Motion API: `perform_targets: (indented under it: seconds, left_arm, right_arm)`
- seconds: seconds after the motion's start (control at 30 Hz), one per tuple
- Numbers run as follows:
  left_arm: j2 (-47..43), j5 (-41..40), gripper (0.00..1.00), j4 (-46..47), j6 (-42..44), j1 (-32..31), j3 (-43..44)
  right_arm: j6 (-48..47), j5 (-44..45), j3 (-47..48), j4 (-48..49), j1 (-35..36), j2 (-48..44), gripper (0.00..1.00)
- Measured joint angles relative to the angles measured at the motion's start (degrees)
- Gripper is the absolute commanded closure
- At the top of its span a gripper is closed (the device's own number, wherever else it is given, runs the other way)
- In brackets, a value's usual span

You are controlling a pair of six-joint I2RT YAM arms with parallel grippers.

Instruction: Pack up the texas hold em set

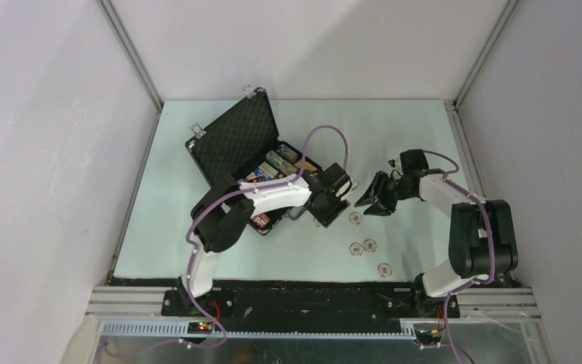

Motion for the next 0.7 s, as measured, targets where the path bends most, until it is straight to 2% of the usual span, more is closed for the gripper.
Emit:
perform_targets:
  seconds: [0.23, 0.33, 0.4, 0.47, 0.53, 0.7]
  left_arm:
    - [0.26, -1.03, 0.51, -0.35, -0.02, -0.92, 0.48]
    - [0.26, -0.61, 0.52, -0.31, -0.07, -1.03, 0.42]
    - [0.24, -0.13, 0.49, -0.07, -0.26, -1.01, 0.24]
    - [0.02, 0.09, 0.38, 0.26, -0.46, -1.01, -0.07]
    - [-0.07, 0.33, 0.31, 0.26, -0.55, -1.01, -0.22]
    - [-0.22, 0.35, 0.32, -0.39, -0.96, -0.83, -0.26]
  right_arm:
    - [0.02, 0.72, -0.85, 0.02, 0.0, -0.85, 0.54]
    - [0.02, 1.03, -0.85, 0.24, 0.0, -0.98, 0.53]
    - [0.02, 1.03, -0.85, 0.35, 0.0, -0.98, 0.53]
    - [0.02, 1.03, -0.85, 0.46, 0.02, -0.98, 0.53]
    - [0.0, 1.03, -0.85, 0.46, 0.09, -0.98, 0.53]
    - [0.0, 1.03, -0.85, 0.52, 0.44, -0.98, 0.53]
